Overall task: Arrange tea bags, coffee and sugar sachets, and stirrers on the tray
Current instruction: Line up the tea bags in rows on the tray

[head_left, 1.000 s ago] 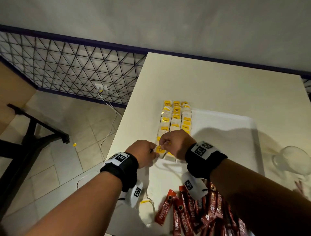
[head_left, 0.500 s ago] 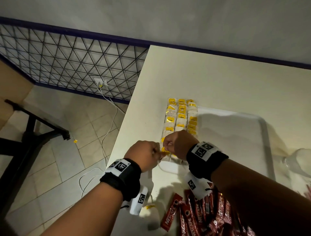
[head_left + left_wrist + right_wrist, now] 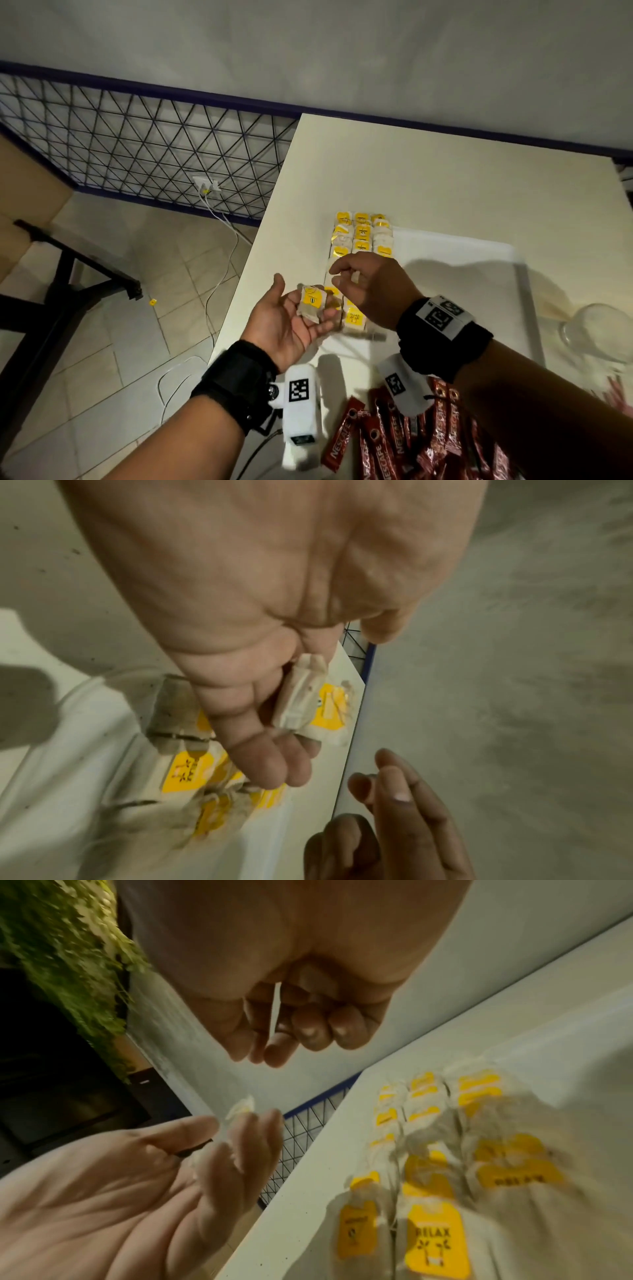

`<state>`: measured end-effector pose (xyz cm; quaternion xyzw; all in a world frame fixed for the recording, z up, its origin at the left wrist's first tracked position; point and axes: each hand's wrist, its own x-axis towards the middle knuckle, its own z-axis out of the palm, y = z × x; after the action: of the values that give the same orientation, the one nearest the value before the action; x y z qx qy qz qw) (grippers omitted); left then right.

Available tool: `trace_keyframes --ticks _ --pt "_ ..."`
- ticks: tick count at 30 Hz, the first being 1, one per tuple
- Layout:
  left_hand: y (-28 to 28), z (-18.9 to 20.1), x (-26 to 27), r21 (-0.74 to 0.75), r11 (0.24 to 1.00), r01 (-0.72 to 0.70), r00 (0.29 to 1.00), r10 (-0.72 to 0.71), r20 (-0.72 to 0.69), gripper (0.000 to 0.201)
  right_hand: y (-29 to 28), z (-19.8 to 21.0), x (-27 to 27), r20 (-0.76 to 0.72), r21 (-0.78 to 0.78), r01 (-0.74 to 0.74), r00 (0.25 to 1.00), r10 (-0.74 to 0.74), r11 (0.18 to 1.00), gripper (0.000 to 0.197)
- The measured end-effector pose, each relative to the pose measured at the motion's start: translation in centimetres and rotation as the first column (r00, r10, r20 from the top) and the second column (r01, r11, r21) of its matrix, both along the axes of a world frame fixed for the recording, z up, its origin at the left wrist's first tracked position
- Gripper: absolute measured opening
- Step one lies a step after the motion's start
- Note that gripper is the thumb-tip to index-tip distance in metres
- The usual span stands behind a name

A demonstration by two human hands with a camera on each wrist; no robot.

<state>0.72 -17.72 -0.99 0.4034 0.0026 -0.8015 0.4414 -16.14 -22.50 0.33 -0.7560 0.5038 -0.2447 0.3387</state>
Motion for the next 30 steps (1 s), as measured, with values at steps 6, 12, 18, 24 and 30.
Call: trace_keyframes --ticks 6,12,18,24,30 --pt "0.6 0.6 -2.0 -0.106 0.993 0.044 0.999 -0.044 0.0 0.05 1.2 0.9 -1.6 -0.093 0.008 -0.041 0.995 0.042 0.999 0.03" --pt "0.9 0.5 -2.8 -0.215 0.728 0.651 0.452 -0.144 0.88 0.014 1.6 3.2 -3.2 -0.283 0.055 -0.135 0.948 0.145 0.989 0.013" --pt "0.7 0.2 -5.4 0.126 0.567 0.814 -0.084 -0.1 0.991 0.03 1.8 3.1 -4.5 -0.504 0.208 -0.175 0.824 0.259 0.962 0.023" --pt "1.3 -1.9 -7.0 0.251 0.499 0.829 -0.187 -0.174 0.967 0.026 2.3 0.0 -6.1 -0.497 0.325 -0.128 0.82 0.285 0.937 0.022" --pt "1.5 -3.2 -7.6 0.365 0.434 0.824 -0.314 -0.187 0.931 0.022 2.1 -2.9 -6.7 -0.459 0.388 -0.092 0.844 0.279 0.917 0.018"
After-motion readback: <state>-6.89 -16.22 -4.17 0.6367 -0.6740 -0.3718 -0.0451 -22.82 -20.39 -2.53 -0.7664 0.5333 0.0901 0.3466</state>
